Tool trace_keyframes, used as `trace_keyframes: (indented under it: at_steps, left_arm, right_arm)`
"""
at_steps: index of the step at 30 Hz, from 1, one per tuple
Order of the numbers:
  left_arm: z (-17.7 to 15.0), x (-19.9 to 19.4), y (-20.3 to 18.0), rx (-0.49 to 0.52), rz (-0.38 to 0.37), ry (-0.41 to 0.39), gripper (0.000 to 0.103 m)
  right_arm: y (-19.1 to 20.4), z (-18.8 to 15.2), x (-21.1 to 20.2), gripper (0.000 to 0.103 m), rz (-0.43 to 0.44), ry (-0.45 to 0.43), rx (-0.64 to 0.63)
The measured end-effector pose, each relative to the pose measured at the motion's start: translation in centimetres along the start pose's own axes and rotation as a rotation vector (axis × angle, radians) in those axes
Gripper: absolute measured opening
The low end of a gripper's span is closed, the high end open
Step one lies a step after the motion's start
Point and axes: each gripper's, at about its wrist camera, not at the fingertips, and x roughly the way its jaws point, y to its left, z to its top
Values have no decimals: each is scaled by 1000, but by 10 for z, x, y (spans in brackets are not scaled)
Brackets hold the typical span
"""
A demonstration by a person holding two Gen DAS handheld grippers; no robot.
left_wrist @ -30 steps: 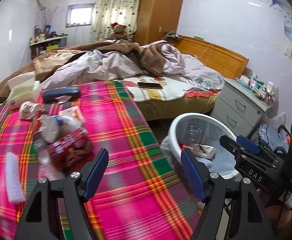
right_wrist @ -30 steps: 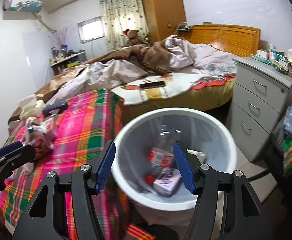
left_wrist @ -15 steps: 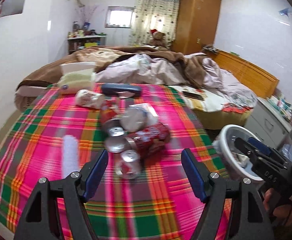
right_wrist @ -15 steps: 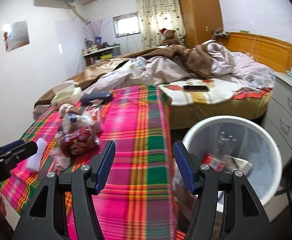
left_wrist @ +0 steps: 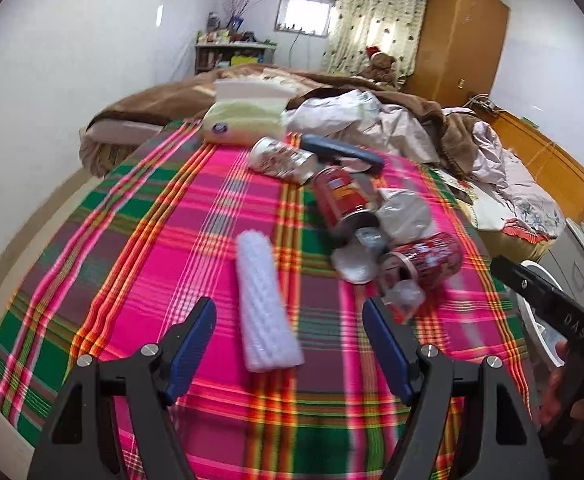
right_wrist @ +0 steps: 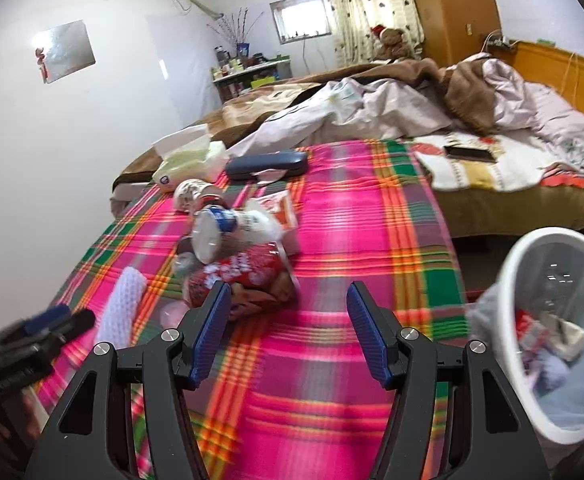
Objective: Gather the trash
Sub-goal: 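Grasp the white foam net with the left tool while the right tool grasps the red milk drink can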
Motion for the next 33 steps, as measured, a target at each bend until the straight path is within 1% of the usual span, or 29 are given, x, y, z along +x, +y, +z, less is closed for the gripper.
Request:
trace_keyframes:
  at_steps: [3, 6, 9, 13, 17, 20, 23, 25, 30, 33]
  left_arm:
    - [-1, 7, 10, -7, 16, 17, 77]
    - [-2, 18, 18, -24, 9, 54, 77]
    - [-3, 25, 23, -31, -2, 73, 77]
    - [-3, 35, 28, -45, -15, 98, 77]
    - [0, 43, 27, -31, -25, 116, 77]
    - [1, 47, 28, -36, -31, 126, 77]
    - [3, 48, 30, -33, -28, 132, 77]
    - [3, 49, 31, -34, -20, 139, 78]
    - [3, 50, 32, -32, -15, 144, 78]
    - [5, 52, 31, -32, -14, 145, 78]
  right_arm:
    - [7, 3, 12, 62, 17, 25, 27]
    - [11, 5, 26, 62, 29, 65, 58]
    - [12, 5, 34, 62, 13, 89, 89]
    - [15, 10, 45, 69, -15, 106, 114]
    - [20, 15, 56, 70, -31, 129, 127]
    - [28, 14, 64, 70, -55, 149, 94]
    - [31, 12, 65, 71, -39, 163, 70]
    - [35, 11, 65, 71, -39, 181, 27]
    - [39, 3, 56, 71, -114, 211, -103]
    - [36, 0, 51, 71, -134, 192, -134]
